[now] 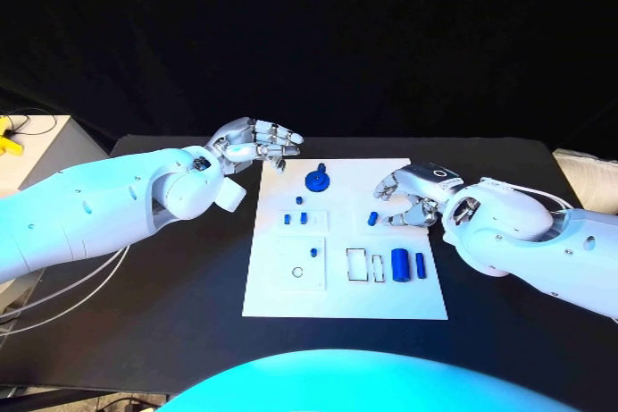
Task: Assemble the parts on the task board
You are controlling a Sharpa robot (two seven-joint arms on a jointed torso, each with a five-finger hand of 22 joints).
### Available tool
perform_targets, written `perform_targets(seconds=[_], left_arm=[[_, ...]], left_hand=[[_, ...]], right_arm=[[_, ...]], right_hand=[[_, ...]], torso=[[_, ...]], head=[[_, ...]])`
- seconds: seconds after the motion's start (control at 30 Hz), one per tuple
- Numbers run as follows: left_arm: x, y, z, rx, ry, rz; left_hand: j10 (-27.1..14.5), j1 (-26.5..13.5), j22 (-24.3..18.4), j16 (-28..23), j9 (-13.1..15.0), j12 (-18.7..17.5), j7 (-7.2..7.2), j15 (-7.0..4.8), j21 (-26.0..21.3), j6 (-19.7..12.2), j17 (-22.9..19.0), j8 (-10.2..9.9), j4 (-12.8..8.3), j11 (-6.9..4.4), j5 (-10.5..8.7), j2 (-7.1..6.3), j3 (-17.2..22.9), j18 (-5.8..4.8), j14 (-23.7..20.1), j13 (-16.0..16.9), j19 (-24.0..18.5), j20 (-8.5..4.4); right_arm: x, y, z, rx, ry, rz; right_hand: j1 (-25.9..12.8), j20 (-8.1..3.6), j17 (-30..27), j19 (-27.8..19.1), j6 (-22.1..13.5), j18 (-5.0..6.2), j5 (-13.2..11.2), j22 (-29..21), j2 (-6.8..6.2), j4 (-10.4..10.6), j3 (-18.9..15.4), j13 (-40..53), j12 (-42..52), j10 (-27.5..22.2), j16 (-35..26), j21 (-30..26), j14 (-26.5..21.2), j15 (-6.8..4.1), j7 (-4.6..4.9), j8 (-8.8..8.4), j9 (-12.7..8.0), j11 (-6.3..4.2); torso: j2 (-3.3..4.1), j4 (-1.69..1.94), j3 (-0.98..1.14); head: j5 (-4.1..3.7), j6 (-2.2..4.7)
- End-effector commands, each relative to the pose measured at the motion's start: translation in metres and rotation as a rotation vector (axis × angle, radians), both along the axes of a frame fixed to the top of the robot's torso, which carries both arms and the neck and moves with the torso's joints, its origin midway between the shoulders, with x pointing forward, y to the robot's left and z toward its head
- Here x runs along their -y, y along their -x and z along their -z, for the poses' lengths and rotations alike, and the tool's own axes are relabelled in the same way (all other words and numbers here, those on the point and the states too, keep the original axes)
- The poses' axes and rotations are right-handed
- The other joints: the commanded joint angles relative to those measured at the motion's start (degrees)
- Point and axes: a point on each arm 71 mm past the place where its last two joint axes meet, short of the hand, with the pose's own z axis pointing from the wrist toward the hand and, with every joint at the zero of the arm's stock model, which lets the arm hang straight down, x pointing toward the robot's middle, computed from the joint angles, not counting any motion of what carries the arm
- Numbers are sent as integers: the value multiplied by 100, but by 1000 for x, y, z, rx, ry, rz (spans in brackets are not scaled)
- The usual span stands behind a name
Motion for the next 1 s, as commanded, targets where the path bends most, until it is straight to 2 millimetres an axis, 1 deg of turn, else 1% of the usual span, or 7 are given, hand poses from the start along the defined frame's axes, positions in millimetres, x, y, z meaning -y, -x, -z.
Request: perform_targets(seconds=[0.03,0.27,0.47,0.53,0.6,0.73,1.0], left_arm=[[2,1,-1,-2,14,16],[2,1,-1,-2,14,15],[2,1,-1,-2,13,15],[2,1,-1,-2,13,15],[2,1,-1,-3,13,15],[1,1,-1,-3,13,14],[1,1,-1,-4,12,14]], left_hand=[[-58,8,-6,27,-6,30,15,24,-22,-35,9,20,5,2,19,33,-35,85,3,9,32,1],[-58,8,-6,27,-6,30,15,24,-22,-35,9,20,5,2,19,33,-35,85,3,9,32,1],[-58,8,-6,27,-6,30,15,24,-22,-35,9,20,5,2,19,33,-35,85,3,9,32,1],[-58,8,-6,27,-6,30,15,24,-22,-35,9,20,5,2,19,33,-35,85,3,9,32,1],[-58,8,-6,27,-6,30,15,24,-22,-35,9,20,5,2,19,33,-35,85,3,9,32,1],[-68,2,-12,30,-5,40,16,27,-31,-40,10,27,12,4,18,32,-44,84,-5,10,35,3],[-68,2,-12,30,-5,40,16,27,-31,-40,10,27,12,4,18,32,-44,84,-5,10,35,3]], right_arm=[[-2,0,6,-35,55,-34],[-7,-2,11,-42,78,-42],[-14,0,15,-48,70,-58],[-16,1,16,-53,68,-62],[-18,1,17,-56,67,-65],[-20,2,18,-60,66,-68],[-22,3,18,-61,60,-68]], right_hand=[[109,33,-6,-12,-16,-72,15,-8,23,99,-49,0,39,-53,-4,-33,122,28,-2,-22,0,-2],[300,21,14,36,97,-82,10,68,93,243,0,7,157,6,13,5,130,9,-17,27,22,-24],[422,-22,91,108,243,-100,-2,200,139,391,177,3,310,240,57,90,155,-39,50,73,29,-85],[474,-46,123,133,305,-108,-70,254,137,473,316,-11,334,377,78,122,165,-64,66,82,23,-111],[507,-63,134,148,364,-115,-214,301,124,573,514,-16,321,524,88,145,170,-81,78,87,14,-130],[494,-75,151,163,460,-122,-235,355,100,599,731,-15,294,695,101,171,175,-90,87,112,16,-141],[411,-114,193,193,676,-135,-232,482,13,587,1311,-11,146,1076,131,233,187,-136,56,178,37,-193]], torso=[[9,8,3],[12,10,-5],[8,9,-6],[6,7,-4],[6,8,-4],[6,7,-6],[5,4,-2]], head=[[-14,0],[-3,0],[2,0],[8,0],[2,0],[2,0],[-3,0]])
